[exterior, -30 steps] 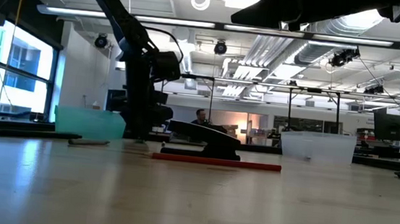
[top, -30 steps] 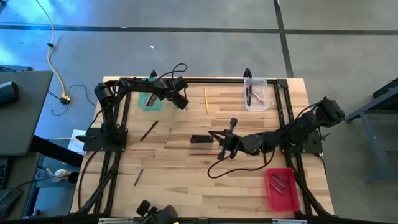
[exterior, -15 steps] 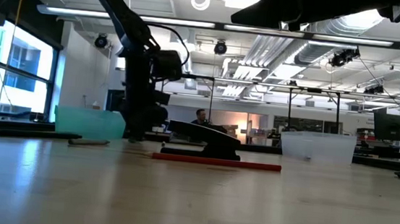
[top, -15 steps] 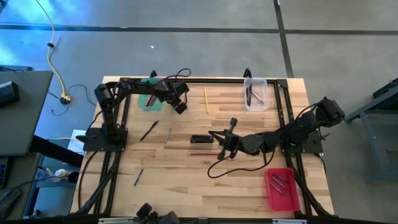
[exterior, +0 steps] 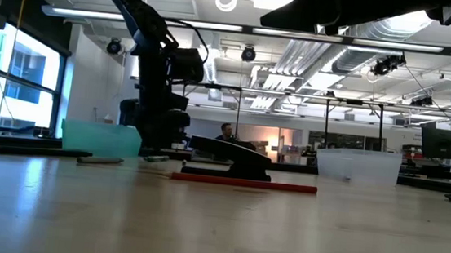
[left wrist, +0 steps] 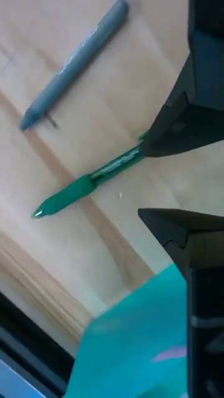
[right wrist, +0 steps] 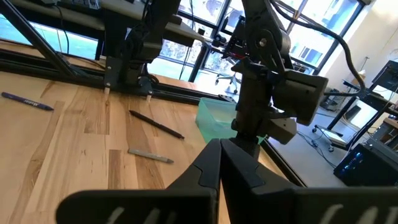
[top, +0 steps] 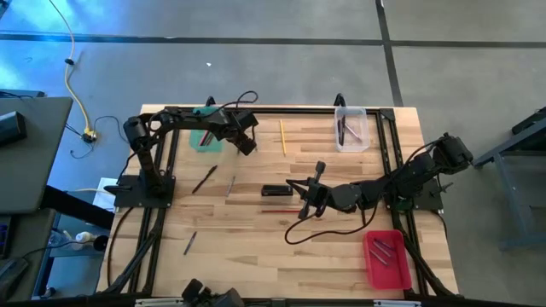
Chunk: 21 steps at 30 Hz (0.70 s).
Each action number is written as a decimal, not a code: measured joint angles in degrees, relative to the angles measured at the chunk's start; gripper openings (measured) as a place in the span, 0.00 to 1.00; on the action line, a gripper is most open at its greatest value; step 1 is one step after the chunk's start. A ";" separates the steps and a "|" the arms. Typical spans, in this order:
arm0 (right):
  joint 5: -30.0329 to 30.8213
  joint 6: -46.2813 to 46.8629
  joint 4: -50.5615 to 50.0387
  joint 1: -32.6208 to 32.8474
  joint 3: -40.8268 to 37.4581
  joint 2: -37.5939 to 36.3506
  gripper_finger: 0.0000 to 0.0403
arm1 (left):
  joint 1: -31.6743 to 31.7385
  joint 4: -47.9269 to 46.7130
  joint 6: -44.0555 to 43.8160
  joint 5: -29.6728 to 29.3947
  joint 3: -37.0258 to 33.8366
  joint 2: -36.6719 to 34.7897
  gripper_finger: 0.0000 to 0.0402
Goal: Sort crayons/erasers/pens/pencils in bins
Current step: Put the green pen into the transparent bin
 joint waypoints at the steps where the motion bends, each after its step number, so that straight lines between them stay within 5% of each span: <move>1: 0.00 0.00 0.00 0.00 0.00 0.00 0.00 | 0.36 0.26 -0.28 -0.01 0.04 0.36 0.35; 16: 0.00 0.00 -0.14 0.00 0.00 0.00 0.00 | 0.34 4.97 1.08 4.49 0.08 1.86 0.37; 21: 0.00 -0.07 -0.15 0.00 0.00 0.00 0.00 | -0.04 5.65 8.81 3.44 0.10 1.86 0.37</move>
